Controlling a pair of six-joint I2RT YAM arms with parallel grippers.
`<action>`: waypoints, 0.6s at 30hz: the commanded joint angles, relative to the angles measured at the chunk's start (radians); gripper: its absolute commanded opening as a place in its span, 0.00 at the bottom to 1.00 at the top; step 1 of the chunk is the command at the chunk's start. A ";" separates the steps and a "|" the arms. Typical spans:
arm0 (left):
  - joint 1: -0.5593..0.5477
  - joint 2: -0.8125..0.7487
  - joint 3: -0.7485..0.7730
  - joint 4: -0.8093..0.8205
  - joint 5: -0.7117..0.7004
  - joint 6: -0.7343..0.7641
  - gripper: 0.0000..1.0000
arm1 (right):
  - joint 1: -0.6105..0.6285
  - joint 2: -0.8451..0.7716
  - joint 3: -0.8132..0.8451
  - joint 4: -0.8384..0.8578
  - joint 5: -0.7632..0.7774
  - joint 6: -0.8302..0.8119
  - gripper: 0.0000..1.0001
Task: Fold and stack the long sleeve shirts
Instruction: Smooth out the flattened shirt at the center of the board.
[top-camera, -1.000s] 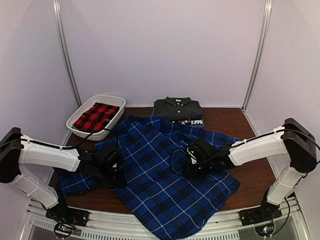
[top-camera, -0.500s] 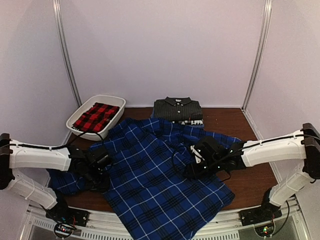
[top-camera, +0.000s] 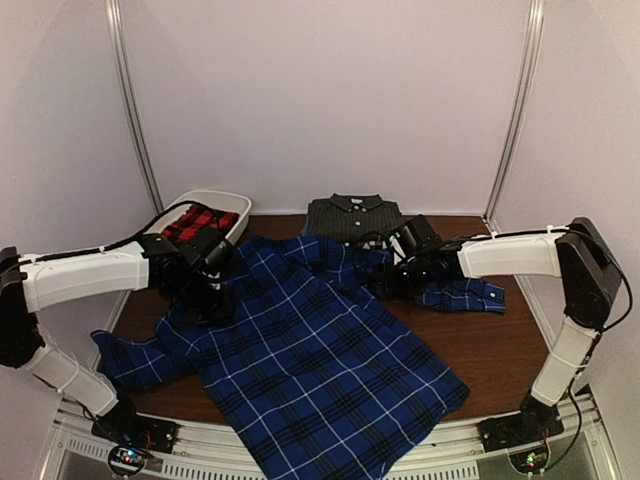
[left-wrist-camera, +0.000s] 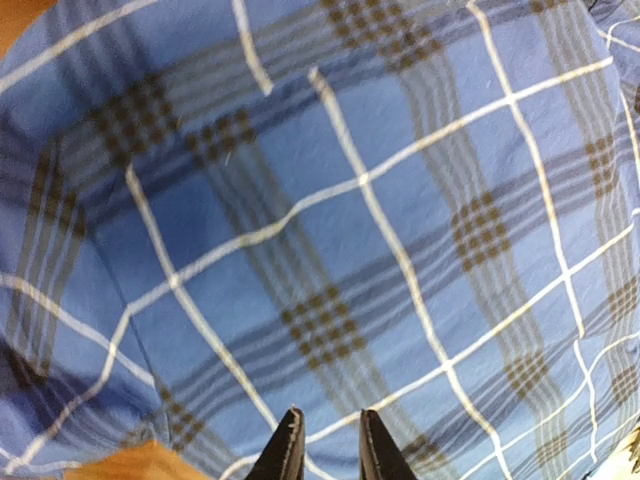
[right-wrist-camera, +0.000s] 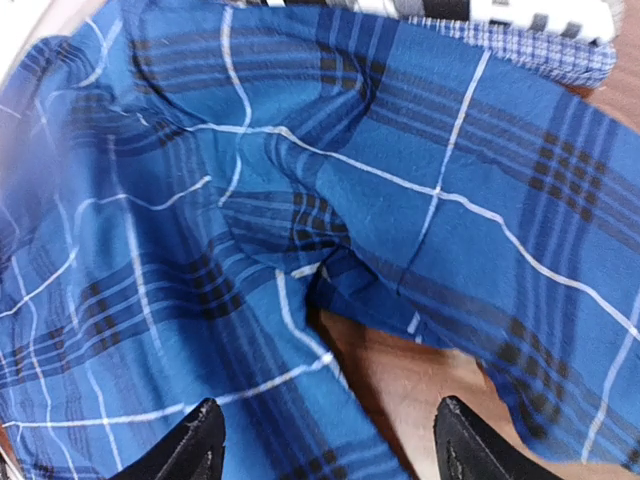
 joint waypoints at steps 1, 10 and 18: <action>0.028 0.079 0.061 0.058 0.028 0.133 0.20 | -0.029 0.088 0.068 0.032 -0.009 -0.014 0.73; 0.065 0.198 0.091 0.168 0.120 0.240 0.20 | -0.061 0.188 0.163 0.009 0.113 -0.119 0.75; 0.071 0.255 0.066 0.236 0.172 0.281 0.20 | -0.059 0.154 0.151 -0.008 0.199 -0.169 0.77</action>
